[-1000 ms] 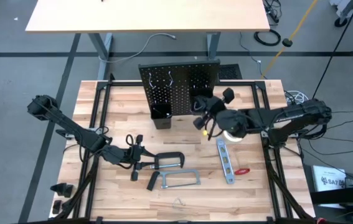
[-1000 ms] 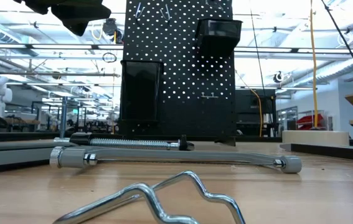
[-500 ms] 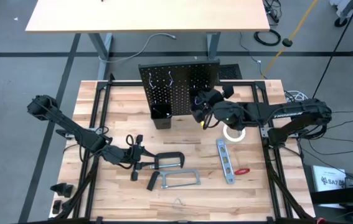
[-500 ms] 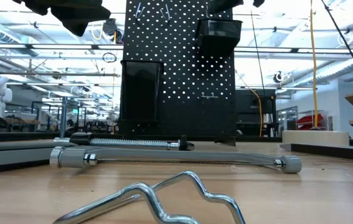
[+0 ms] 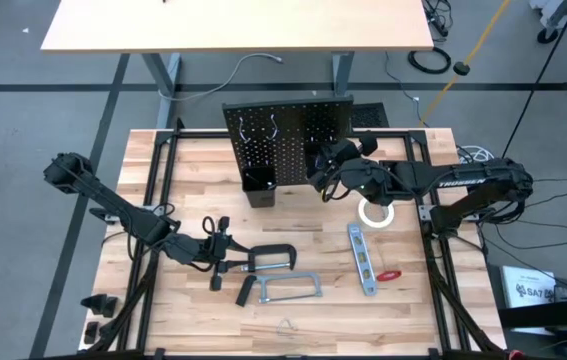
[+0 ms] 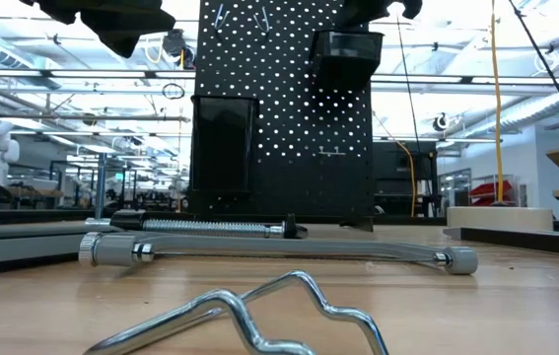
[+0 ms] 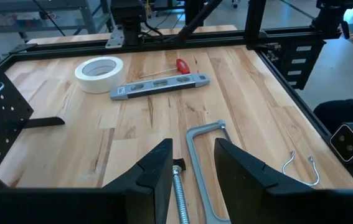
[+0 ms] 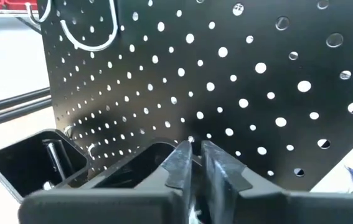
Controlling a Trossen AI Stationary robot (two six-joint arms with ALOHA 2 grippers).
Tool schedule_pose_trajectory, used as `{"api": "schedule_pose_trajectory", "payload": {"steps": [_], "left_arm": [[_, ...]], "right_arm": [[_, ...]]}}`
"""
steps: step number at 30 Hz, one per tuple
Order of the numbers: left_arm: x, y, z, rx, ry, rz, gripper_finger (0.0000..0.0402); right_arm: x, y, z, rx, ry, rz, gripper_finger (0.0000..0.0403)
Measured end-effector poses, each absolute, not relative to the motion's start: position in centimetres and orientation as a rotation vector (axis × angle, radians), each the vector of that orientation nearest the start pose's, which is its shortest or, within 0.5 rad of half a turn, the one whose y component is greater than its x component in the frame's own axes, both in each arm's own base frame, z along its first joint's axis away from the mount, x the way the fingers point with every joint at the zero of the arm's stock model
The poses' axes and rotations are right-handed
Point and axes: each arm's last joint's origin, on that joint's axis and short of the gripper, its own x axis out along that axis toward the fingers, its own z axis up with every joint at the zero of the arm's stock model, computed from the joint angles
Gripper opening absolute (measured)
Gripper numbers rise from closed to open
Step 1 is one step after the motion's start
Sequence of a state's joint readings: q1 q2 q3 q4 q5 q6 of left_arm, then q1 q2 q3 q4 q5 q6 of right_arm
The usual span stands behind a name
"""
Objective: Hang tools onto peg board
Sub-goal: Put the right binder clip into the top black bin on the peg board, then put the binder clip into the top black bin on the peg board
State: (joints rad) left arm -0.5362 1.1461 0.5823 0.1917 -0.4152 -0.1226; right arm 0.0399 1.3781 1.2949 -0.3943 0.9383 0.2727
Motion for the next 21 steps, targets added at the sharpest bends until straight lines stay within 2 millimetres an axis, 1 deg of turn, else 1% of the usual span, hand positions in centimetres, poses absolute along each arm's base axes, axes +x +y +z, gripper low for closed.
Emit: {"api": "schedule_pose_trajectory", "payload": {"steps": [7,11,15,18,21], "left_arm": [[21.0,-11.1,22.8,0.055,0.349,-0.098,0.0123],[21.0,-11.1,22.8,0.057,0.352,-0.098,0.0123],[21.1,-11.2,22.9,0.046,0.34,-0.107,0.0123],[21.2,-11.4,23.4,0.014,0.295,-0.149,0.0123],[21.5,-11.8,23.9,-0.022,0.238,-0.207,0.0123]], "right_arm": [[29.5,-1.2,36.3,0.021,0.309,-0.932,0.0111],[29.2,-0.9,36.4,0.017,0.313,-0.919,0.0142],[28.5,-0.1,36.9,0.028,0.313,-0.872,0.0158],[27.9,0.9,37.2,0.085,0.321,-0.762,0.0162],[27.7,2.1,36.9,0.158,0.358,-0.638,0.0161]]}}
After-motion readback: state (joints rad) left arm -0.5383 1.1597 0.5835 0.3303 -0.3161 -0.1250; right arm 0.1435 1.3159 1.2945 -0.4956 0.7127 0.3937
